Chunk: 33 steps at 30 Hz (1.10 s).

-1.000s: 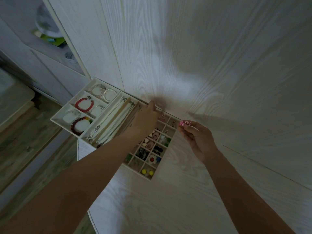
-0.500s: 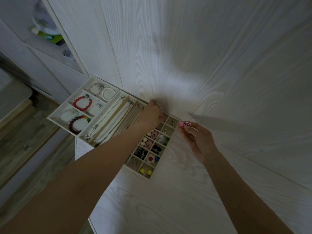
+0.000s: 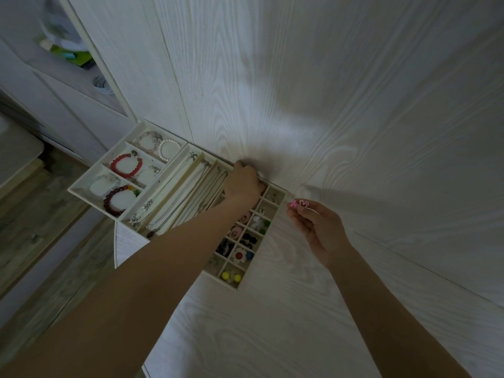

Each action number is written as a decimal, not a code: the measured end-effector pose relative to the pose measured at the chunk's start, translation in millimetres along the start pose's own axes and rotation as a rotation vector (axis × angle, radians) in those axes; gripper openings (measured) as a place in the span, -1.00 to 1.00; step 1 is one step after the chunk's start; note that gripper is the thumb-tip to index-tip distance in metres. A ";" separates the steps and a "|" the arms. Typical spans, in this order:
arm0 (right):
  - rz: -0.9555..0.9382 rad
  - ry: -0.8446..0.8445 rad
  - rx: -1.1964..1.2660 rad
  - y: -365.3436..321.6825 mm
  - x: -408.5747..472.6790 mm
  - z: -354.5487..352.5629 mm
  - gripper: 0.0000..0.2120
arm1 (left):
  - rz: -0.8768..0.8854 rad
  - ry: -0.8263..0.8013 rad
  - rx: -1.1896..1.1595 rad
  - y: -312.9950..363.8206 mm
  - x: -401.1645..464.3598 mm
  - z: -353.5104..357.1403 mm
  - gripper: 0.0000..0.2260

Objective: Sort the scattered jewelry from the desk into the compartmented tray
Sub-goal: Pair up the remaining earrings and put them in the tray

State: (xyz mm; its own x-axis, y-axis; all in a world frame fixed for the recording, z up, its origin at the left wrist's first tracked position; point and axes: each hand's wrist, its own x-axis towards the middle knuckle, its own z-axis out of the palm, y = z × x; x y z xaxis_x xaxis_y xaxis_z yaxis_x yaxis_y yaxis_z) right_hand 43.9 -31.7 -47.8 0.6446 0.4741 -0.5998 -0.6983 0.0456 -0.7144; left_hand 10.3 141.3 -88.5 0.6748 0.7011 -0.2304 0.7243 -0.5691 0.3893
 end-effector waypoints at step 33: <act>0.015 0.002 -0.035 3.6 -5.7 -1.8 -0.87 | 0.233 -0.117 -0.100 -18.4 -3.0 -4.4 -0.84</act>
State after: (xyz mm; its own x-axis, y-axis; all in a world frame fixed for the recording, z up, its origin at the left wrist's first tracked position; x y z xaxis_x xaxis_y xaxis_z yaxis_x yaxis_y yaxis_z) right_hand 38.3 -35.8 -47.6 0.6347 0.4727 -0.6113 -0.6966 0.0077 -0.7174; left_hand -5.7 151.5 -91.0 0.8373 0.4986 -0.2241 0.5343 -0.6596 0.5287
